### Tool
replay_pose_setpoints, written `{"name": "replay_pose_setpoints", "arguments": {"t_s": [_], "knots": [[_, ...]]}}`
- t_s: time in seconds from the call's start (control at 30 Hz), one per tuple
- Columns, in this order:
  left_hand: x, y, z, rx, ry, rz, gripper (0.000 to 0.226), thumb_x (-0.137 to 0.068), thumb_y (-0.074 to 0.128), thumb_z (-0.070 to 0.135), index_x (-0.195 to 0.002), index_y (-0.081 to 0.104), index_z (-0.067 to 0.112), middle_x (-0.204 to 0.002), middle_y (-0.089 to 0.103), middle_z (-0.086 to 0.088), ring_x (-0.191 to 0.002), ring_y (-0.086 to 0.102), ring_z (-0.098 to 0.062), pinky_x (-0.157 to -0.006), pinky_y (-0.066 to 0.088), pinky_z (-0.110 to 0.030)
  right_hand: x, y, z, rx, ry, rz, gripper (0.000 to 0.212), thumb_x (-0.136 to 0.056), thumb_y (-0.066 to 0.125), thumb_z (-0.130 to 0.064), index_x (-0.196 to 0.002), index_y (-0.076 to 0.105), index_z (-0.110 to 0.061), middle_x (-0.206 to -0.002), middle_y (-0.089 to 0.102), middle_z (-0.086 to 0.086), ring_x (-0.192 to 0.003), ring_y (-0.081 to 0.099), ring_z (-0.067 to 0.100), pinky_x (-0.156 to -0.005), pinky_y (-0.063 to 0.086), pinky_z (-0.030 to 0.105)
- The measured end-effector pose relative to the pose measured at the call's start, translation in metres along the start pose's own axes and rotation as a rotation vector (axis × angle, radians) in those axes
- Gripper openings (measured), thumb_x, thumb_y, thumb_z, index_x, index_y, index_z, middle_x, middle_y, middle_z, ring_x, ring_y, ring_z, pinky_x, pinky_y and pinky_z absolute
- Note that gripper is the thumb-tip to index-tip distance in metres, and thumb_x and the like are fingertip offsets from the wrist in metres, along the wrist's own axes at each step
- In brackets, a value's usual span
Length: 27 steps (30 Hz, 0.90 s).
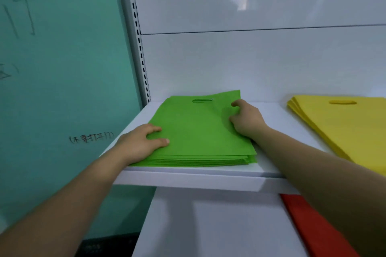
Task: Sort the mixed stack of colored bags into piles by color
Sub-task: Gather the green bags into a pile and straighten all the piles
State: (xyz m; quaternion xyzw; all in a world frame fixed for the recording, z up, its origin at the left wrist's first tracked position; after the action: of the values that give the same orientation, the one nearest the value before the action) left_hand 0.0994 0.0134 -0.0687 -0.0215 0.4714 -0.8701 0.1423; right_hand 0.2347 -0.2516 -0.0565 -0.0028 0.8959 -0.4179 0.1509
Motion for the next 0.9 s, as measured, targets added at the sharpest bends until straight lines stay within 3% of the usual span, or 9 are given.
{"name": "replay_pose_setpoints", "arguments": {"t_s": [0.23, 0.37, 0.47, 0.57, 0.63, 0.73, 0.87, 0.9], "knots": [[0.0, -0.002, -0.002, 0.028, -0.006, 0.009, 0.087, -0.055, 0.052, 0.068, -0.136, 0.046, 0.037, -0.145, 0.043, 0.006, -0.128, 0.045, -0.021, -0.108, 0.035, -0.038, 0.014, -0.009, -0.019, -0.021, -0.265, 0.18, 0.038, -0.094, 0.053, -0.009, -0.132, 0.051, -0.011, -0.13, 0.056, 0.014, -0.118, 0.051, 0.029, -0.094, 0.034, 0.025], [-0.002, -0.006, -0.003, 0.14, -0.025, -0.022, 0.084, -0.064, 0.065, 0.064, -0.139, 0.042, 0.036, -0.145, 0.044, 0.001, -0.126, 0.047, -0.023, -0.107, 0.037, -0.04, 0.02, -0.031, -0.035, -0.152, -0.393, 0.336, 0.035, -0.094, 0.052, -0.004, -0.128, 0.055, -0.006, -0.117, 0.061, 0.013, -0.088, 0.054, 0.026, -0.077, 0.03, 0.017], [-0.004, -0.015, 0.004, 0.165, -0.008, -0.03, 0.076, -0.074, 0.069, 0.056, -0.14, 0.042, 0.031, -0.145, 0.043, -0.003, -0.128, 0.045, -0.023, -0.11, 0.032, -0.039, 0.023, -0.057, -0.049, -0.24, -0.427, 0.424, 0.034, -0.095, 0.051, -0.007, -0.128, 0.055, -0.011, -0.094, 0.057, -0.007, -0.065, 0.041, -0.002, -0.066, 0.034, 0.017], [-0.003, -0.032, 0.023, 0.378, 0.073, 0.045, 0.055, -0.082, 0.071, 0.029, -0.133, 0.051, 0.021, -0.137, 0.05, -0.009, -0.122, 0.049, -0.021, -0.099, 0.037, -0.028, 0.03, -0.086, -0.058, -0.32, -0.424, 0.513, 0.033, -0.095, 0.052, -0.011, -0.127, 0.055, -0.019, -0.08, 0.046, -0.021, -0.046, 0.039, 0.002, -0.051, 0.029, 0.008], [0.0, -0.043, 0.036, 0.537, 0.144, 0.119, 0.043, -0.083, 0.07, 0.017, -0.123, 0.057, 0.025, -0.13, 0.053, -0.01, -0.12, 0.05, -0.018, -0.101, 0.039, -0.031, 0.039, -0.105, -0.062, -0.341, -0.412, 0.573, 0.033, -0.095, 0.052, -0.012, -0.126, 0.054, -0.022, -0.08, 0.048, -0.02, -0.046, 0.04, 0.002, -0.051, 0.029, 0.009], [0.004, -0.046, 0.061, 0.63, 0.263, 0.122, 0.044, -0.082, 0.07, 0.009, -0.119, 0.059, 0.029, -0.127, 0.054, 0.001, -0.123, 0.048, -0.013, -0.108, 0.038, -0.036, 0.055, -0.132, -0.056, -0.325, -0.357, 0.654, 0.033, -0.095, 0.052, -0.014, -0.127, 0.053, -0.024, -0.078, 0.045, -0.022, -0.05, 0.043, -0.003, -0.054, 0.029, 0.01], [0.01, -0.032, 0.098, 0.575, 0.373, 0.106, 0.047, -0.083, 0.068, 0.005, -0.124, 0.059, 0.027, -0.125, 0.06, -0.003, -0.094, 0.065, -0.025, -0.087, 0.052, -0.039, 0.087, -0.163, -0.031, -0.205, -0.262, 0.738, 0.035, -0.095, 0.052, -0.015, -0.13, 0.052, -0.022, -0.083, 0.047, -0.018, -0.059, 0.039, -0.003, -0.058, 0.031, 0.018], [0.013, -0.027, 0.109, 0.553, 0.413, 0.1, 0.048, -0.083, 0.067, 0.004, -0.127, 0.058, 0.024, -0.126, 0.06, -0.004, -0.097, 0.064, -0.028, -0.088, 0.051, -0.038, 0.098, -0.172, -0.023, -0.174, -0.221, 0.76, 0.036, -0.095, 0.053, -0.015, -0.131, 0.051, -0.021, -0.089, 0.05, -0.012, -0.062, 0.04, 0.0, -0.062, 0.032, 0.021]]}}
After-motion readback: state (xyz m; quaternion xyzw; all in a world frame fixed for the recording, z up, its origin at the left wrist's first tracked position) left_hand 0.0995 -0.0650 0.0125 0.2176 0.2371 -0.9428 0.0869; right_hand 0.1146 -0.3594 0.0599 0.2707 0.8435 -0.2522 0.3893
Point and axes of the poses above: each hand's wrist, its own x-axis away from the middle knuckle, its own y-axis out of the palm, z = x × y, the point moved 5 cm from there along -x, towards the middle knuckle
